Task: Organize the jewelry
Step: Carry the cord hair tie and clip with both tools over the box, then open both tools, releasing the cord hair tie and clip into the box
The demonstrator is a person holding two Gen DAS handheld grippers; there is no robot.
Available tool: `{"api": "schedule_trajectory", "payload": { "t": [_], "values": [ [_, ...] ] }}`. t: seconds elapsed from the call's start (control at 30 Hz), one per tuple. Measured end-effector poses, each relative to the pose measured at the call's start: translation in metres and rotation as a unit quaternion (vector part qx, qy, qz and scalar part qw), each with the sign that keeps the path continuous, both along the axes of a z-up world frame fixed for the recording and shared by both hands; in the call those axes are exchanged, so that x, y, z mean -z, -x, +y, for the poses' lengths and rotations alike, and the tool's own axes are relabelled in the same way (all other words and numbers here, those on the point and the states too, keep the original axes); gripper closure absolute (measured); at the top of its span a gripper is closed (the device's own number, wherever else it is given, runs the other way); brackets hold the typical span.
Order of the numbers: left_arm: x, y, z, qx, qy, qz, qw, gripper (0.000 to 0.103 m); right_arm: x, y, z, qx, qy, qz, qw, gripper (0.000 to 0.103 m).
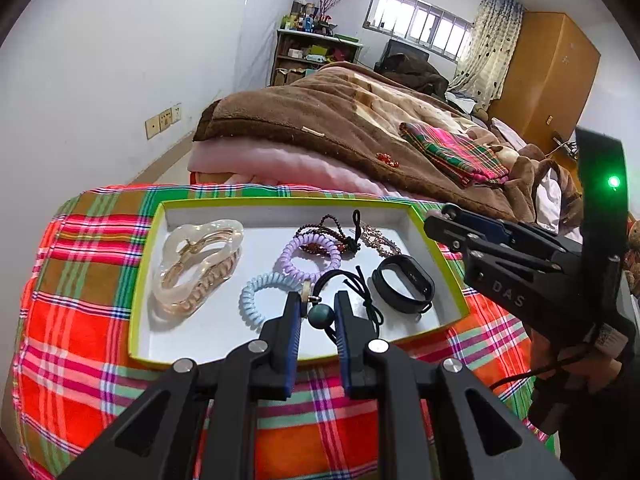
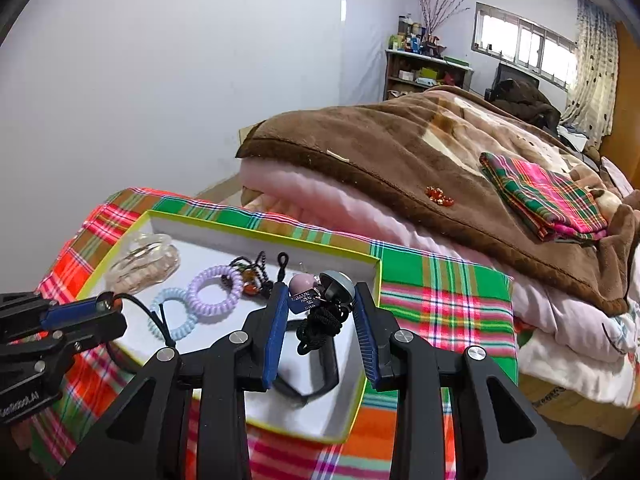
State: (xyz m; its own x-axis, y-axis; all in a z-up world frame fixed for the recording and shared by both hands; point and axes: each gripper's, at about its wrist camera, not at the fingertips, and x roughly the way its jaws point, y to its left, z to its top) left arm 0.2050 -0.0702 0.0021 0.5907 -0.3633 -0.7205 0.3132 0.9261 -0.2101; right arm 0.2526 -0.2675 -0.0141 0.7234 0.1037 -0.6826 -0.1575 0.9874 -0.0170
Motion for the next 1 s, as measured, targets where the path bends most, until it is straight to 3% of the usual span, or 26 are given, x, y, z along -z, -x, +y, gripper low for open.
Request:
{"api": "schedule_trajectory", "payload": {
  "t": [0.53, 1.0],
  "values": [
    [0.026, -0.02, -0.017, 0.007, 0.002, 0.035, 0.9994, 0.086, 0.023, -0.051, -0.004, 0.0, 0.003, 0.032, 0.999, 0.069],
    [0.043, -0.026, -0.017, -0.004, -0.015, 0.051, 0.9986, 0.086, 0.047, -0.066, -0.002, -0.005, 0.013, 0.057, 0.998, 0.069]
  ]
}}
